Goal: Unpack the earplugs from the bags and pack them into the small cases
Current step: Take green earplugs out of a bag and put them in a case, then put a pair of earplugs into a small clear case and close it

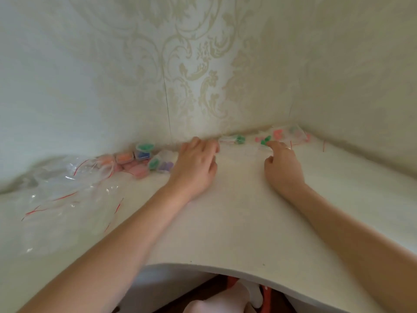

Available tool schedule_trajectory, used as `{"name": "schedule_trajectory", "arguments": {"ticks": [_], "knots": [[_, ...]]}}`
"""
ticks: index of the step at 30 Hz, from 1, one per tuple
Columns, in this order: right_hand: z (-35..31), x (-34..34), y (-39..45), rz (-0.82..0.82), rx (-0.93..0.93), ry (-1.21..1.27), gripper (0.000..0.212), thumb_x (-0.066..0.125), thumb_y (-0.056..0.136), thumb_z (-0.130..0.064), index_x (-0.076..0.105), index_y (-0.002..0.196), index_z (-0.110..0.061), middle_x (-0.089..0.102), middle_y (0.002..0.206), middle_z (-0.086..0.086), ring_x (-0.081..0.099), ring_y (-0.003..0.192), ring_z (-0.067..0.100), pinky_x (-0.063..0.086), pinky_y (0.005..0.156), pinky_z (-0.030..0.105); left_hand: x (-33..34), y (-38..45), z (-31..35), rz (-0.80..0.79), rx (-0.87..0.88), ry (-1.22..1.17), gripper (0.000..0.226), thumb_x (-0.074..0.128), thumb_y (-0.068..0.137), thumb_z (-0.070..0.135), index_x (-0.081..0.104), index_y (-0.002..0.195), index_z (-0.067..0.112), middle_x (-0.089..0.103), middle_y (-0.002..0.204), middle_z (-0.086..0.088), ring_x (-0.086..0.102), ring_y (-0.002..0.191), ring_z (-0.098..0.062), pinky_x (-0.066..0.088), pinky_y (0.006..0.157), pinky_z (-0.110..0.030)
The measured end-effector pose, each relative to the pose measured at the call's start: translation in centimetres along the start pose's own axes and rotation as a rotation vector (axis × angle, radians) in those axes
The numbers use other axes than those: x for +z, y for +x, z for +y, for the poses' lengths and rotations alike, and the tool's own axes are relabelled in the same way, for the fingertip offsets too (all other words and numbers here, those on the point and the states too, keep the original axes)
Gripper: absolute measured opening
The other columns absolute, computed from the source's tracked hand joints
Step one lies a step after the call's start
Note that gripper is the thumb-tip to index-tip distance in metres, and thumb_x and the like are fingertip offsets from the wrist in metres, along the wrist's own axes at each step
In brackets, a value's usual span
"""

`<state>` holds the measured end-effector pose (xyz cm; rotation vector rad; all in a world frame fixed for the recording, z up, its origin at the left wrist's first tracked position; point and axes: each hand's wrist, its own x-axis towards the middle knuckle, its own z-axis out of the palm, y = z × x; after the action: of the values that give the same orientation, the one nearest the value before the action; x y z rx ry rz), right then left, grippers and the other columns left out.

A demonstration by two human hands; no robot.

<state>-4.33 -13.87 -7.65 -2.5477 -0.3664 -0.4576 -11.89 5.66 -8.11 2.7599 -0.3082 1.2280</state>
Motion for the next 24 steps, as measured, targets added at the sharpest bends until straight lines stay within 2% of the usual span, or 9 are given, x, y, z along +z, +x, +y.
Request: {"name": "schedule_trajectory", "arguments": {"ticks": [2, 4, 6, 8, 12, 17, 21, 22, 24], "knots": [[0.4, -0.1, 1.5, -0.118, -0.026, -0.227, 0.06, 0.039, 0.089, 0.0, 0.026, 0.146, -0.013, 0.027, 0.153, 0.007, 0.03, 0.135, 0.029, 0.033, 0.102, 0.041, 0.4, -0.3, 0.0, -0.147, 0.002, -0.098, 0.013, 0.052, 0.083, 0.007, 0.056, 0.096, 0.01, 0.062, 0.084, -0.003, 0.052, 0.088, -0.027, 0.032, 0.076, -0.033], [1.4, 0.0, 3.3, -0.167, 0.037, -0.321, 0.06, 0.038, 0.093, -0.006, 0.018, 0.149, -0.013, 0.017, 0.158, 0.005, 0.019, 0.142, 0.025, 0.028, 0.106, 0.041, 0.3, -0.6, -0.2, -0.167, -0.073, -0.176, 0.013, 0.051, 0.088, 0.009, 0.055, 0.1, 0.011, 0.062, 0.088, 0.0, 0.049, 0.092, -0.022, 0.029, 0.077, -0.029], [2.2, 0.6, 4.6, -0.188, 0.163, -0.299, 0.048, 0.035, 0.096, -0.013, 0.032, 0.144, -0.014, 0.035, 0.149, 0.013, 0.03, 0.137, 0.027, 0.031, 0.101, 0.039, 0.1, -0.6, -0.3, -0.132, -0.13, -0.216, 0.014, 0.051, 0.089, 0.009, 0.056, 0.102, 0.011, 0.061, 0.088, 0.0, 0.048, 0.092, -0.019, 0.026, 0.076, -0.027], [2.5, 1.3, 5.0, -0.121, 0.187, -0.267, 0.032, 0.036, 0.098, -0.016, 0.054, 0.123, -0.012, 0.057, 0.124, 0.017, 0.048, 0.117, 0.032, 0.036, 0.087, 0.036, 0.1, -0.5, -0.2, -0.122, -0.138, -0.236, 0.013, 0.051, 0.089, 0.008, 0.056, 0.101, 0.011, 0.062, 0.086, 0.0, 0.049, 0.09, -0.02, 0.028, 0.076, -0.028], [2.5, 1.4, 4.6, 0.076, 0.065, -0.341, 0.023, 0.042, 0.095, -0.01, 0.063, 0.105, -0.009, 0.063, 0.107, 0.015, 0.049, 0.105, 0.034, 0.033, 0.076, 0.035, 0.0, -0.4, 0.2, -0.126, -0.132, -0.253, 0.014, 0.049, 0.09, 0.009, 0.055, 0.102, 0.013, 0.062, 0.087, 0.0, 0.047, 0.091, -0.018, 0.025, 0.075, -0.027], [2.4, 0.8, 3.3, 0.333, 0.071, -0.1, 0.029, 0.039, 0.099, -0.015, 0.061, 0.116, -0.007, 0.06, 0.115, 0.02, 0.047, 0.114, 0.039, 0.039, 0.088, 0.044, -0.1, -0.1, 0.1, -0.234, -0.118, -0.193, 0.018, 0.045, 0.092, 0.014, 0.052, 0.108, 0.015, 0.062, 0.089, 0.003, 0.049, 0.093, -0.019, 0.023, 0.075, -0.027], [2.3, -0.2, 2.9, 0.436, 0.054, 0.215, 0.028, 0.039, 0.098, -0.008, 0.063, 0.112, -0.005, 0.064, 0.103, 0.02, 0.056, 0.094, 0.039, 0.044, 0.088, 0.041, -0.5, 0.1, 0.2, -0.209, -0.076, -0.164, 0.019, 0.049, 0.09, 0.011, 0.056, 0.108, 0.013, 0.065, 0.093, 0.001, 0.051, 0.094, -0.023, 0.028, 0.077, -0.03], [2.2, -0.4, 2.7, 0.465, 0.062, 0.256, 0.027, 0.039, 0.098, -0.008, 0.064, 0.11, -0.005, 0.065, 0.098, 0.019, 0.057, 0.09, 0.038, 0.043, 0.084, 0.038, -0.6, 0.2, 0.4, -0.184, -0.067, -0.175, 0.019, 0.052, 0.087, 0.009, 0.057, 0.105, 0.012, 0.065, 0.091, 0.0, 0.053, 0.093, -0.025, 0.031, 0.077, -0.032], [2.1, -0.7, 2.2, 0.505, 0.112, 0.305, 0.026, 0.04, 0.1, -0.015, 0.064, 0.109, -0.01, 0.066, 0.093, 0.017, 0.057, 0.086, 0.036, 0.029, 0.065, 0.032, -0.9, 0.6, 0.9, -0.127, -0.058, -0.194, 0.017, 0.058, 0.084, 0.007, 0.059, 0.1, 0.01, 0.066, 0.088, 0.0, 0.057, 0.089, -0.027, 0.035, 0.077, -0.033]]}}
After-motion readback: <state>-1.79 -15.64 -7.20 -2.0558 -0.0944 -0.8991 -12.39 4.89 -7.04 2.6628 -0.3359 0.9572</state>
